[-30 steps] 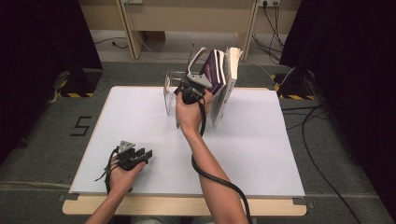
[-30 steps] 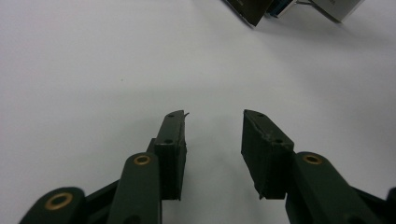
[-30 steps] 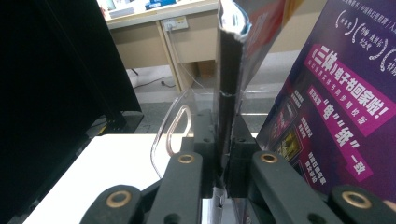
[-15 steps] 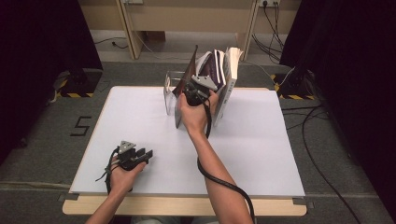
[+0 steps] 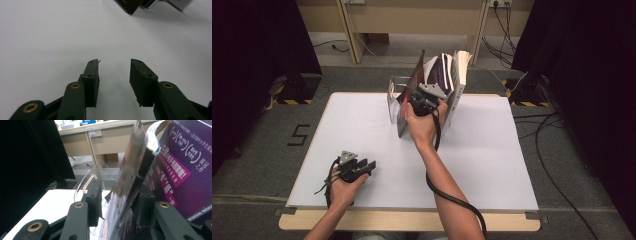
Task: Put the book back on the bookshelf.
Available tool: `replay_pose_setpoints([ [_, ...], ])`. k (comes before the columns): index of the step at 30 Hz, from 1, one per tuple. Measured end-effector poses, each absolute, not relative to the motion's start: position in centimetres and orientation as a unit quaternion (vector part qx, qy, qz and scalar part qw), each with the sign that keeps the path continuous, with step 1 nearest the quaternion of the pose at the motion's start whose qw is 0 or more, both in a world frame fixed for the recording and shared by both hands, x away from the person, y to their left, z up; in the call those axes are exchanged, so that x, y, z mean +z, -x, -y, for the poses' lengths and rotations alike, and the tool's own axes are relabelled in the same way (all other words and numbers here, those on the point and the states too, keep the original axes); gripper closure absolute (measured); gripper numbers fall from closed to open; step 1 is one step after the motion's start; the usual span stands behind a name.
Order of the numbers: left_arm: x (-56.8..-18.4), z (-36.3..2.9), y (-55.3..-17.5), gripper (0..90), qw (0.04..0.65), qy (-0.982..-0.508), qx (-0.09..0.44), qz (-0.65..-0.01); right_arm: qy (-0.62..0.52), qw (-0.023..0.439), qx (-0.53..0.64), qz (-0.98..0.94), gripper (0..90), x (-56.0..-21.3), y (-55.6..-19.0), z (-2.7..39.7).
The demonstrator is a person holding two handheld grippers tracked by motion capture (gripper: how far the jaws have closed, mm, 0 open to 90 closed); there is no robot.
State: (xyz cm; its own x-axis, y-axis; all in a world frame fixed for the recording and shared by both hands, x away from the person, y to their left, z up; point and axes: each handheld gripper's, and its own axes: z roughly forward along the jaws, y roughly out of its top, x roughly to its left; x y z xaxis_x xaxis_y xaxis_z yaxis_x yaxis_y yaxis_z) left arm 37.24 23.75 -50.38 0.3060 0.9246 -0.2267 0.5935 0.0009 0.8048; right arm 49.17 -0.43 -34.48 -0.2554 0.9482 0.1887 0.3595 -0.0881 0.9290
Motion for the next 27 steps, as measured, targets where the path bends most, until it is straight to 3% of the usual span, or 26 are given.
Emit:
replay_pose_setpoints([
  [27, -50.4, -23.8, -37.2, 57.3, 0.435, -0.68, 0.19, -0.559, -0.505, 0.296, 0.514, -0.627, 61.0, -35.1, -46.5, 2.6],
])
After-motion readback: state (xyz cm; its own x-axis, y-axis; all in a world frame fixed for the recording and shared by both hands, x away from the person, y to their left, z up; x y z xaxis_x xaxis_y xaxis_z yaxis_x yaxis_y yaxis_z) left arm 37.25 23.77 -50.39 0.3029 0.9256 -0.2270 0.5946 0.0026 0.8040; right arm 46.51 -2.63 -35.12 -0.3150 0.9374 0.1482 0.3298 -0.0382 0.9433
